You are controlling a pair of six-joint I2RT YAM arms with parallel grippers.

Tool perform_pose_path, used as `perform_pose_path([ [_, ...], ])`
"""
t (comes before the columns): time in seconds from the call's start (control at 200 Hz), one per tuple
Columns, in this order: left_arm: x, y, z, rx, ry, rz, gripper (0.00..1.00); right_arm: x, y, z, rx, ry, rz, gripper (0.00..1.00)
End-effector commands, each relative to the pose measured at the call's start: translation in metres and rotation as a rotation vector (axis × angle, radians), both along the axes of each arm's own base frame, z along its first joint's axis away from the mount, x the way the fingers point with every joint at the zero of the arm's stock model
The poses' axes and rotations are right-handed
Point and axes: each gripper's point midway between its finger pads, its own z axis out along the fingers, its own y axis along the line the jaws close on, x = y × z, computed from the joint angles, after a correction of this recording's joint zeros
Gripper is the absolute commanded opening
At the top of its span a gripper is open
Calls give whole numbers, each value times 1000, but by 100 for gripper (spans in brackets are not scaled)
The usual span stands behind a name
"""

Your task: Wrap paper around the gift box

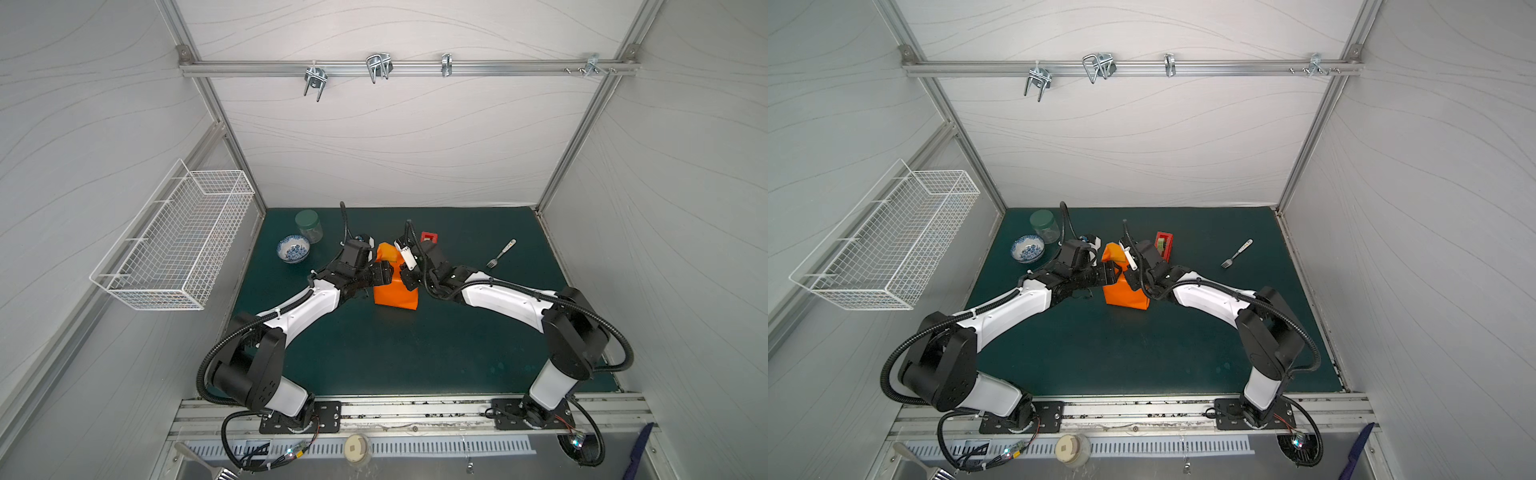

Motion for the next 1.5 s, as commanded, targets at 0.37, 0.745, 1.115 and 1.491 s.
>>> perform_pose_path([
  [0.37,16,-17,27,-81,-67,-32,82,-7,-5,-2,172,126,57,25],
  [0.745,28,-26,22,-94,-60,-32,83,-10,-6,4,212,135,79,26],
  [1.115,37,-25,15,-83,-51,-3,82,-15,-16,31,252,70,113,32],
  [1.491,36,-25,16,-80,-46,-5,81,13,-24,27,202,12,99,48],
])
